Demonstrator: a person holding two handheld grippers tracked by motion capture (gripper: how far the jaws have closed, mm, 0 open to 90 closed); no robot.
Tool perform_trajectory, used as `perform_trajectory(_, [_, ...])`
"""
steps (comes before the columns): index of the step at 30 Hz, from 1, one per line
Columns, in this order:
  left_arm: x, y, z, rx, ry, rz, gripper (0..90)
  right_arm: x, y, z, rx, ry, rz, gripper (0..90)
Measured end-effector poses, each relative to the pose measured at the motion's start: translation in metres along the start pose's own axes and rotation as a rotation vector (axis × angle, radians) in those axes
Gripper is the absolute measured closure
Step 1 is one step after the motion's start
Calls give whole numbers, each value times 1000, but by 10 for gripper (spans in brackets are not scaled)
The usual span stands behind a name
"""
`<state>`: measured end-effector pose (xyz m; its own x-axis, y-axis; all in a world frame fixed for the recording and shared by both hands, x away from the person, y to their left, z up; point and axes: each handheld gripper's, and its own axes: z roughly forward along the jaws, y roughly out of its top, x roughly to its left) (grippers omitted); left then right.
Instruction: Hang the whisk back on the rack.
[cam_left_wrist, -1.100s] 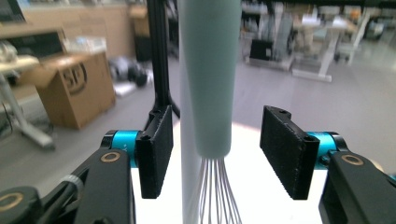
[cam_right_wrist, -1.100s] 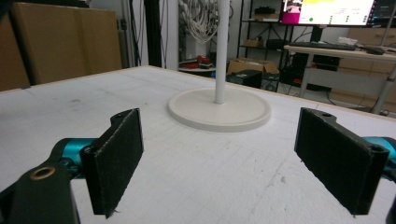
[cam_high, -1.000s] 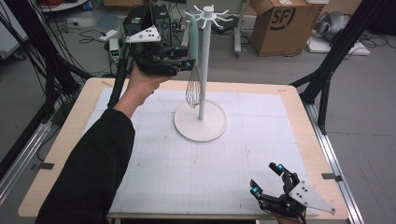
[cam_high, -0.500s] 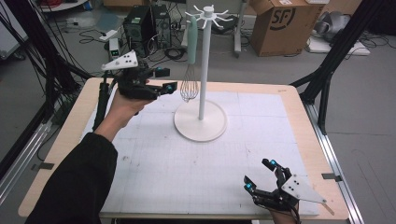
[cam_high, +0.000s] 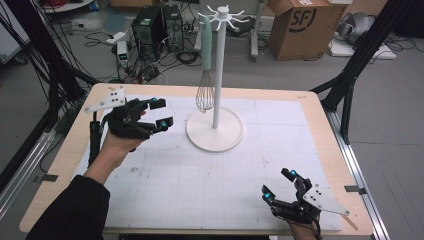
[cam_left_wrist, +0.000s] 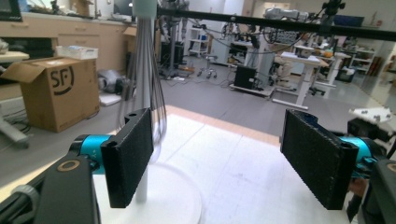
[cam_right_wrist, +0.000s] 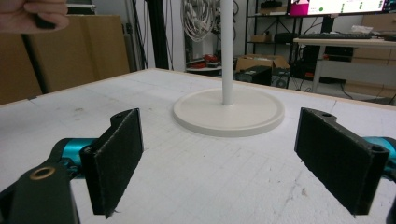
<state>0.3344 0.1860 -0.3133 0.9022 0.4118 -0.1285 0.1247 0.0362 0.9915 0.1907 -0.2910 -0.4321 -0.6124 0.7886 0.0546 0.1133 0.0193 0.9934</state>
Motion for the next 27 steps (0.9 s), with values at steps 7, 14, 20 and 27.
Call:
perform_trajectory(7, [-11, -23, -35, -38, 61, 8, 210, 1, 0, 3, 9, -1, 0, 146])
perform_trajectory(14, [-22, -50, -67, -78, 137, 23, 192, 1, -2, 7, 20, -6, 1, 145])
perform_trajectory(20, [-31, -79, -78, -61, 173, 4, 171, 1, -2, 9, 21, -8, 4, 145])
perform_trajectory(27, [-41, -102, -82, -83, 181, -20, 171, 0, -2, 11, 18, -6, 13, 146])
